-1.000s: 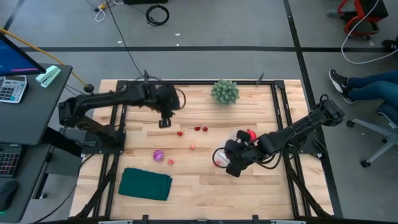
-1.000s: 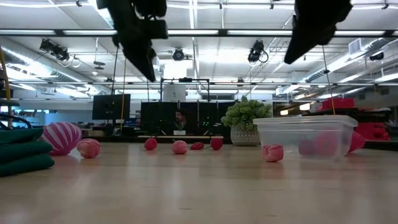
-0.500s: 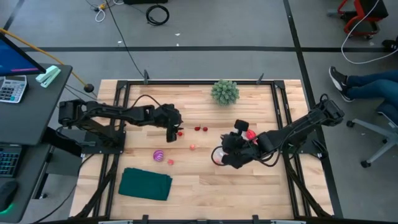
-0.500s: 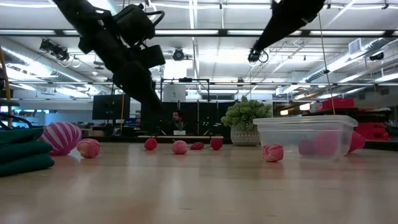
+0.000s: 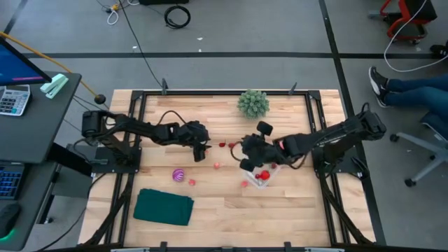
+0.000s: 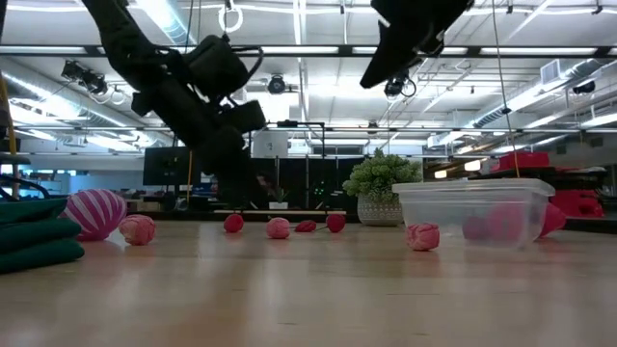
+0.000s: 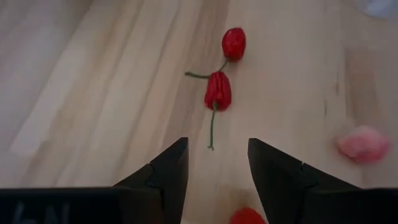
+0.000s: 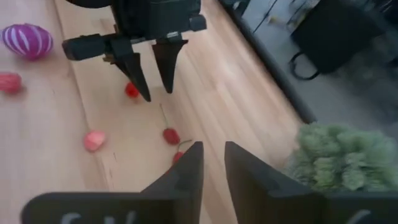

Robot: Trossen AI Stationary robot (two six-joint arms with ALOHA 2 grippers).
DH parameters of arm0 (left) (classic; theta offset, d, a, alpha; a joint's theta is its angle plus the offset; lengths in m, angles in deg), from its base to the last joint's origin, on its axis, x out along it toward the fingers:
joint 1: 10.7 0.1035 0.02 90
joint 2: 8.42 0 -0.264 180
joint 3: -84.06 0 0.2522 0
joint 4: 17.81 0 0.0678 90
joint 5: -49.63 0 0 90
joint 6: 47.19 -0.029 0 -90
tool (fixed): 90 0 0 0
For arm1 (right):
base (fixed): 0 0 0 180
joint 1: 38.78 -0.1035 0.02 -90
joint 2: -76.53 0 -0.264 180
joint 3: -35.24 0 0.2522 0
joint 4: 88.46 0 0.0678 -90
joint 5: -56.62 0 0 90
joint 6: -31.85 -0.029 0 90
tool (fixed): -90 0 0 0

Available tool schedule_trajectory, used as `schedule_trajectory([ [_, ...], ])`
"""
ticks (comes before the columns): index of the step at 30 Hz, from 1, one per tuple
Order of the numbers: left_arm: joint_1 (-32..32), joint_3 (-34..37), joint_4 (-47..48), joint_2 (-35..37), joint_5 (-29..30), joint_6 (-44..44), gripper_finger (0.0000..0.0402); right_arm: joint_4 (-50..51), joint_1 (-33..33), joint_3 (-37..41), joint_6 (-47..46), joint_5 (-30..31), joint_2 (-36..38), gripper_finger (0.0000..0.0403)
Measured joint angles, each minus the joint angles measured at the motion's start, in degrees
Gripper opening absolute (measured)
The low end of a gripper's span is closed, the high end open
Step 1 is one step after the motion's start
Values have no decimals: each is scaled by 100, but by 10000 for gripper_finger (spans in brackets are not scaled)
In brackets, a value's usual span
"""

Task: Pick and placing Produce into tupperware
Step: Put the red cherry into the transparent bin

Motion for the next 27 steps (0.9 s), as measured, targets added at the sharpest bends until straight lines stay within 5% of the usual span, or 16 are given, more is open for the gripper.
schedule_trajectory([
  [10, 0, 0, -196, -178, 2, 7, 173, 43, 793, 11, -112, -524, 0, 133],
  [27, 1, -3, -986, -916, 2, 263, 165, 180, 943, 11, -731, -534, 0, 135],
])
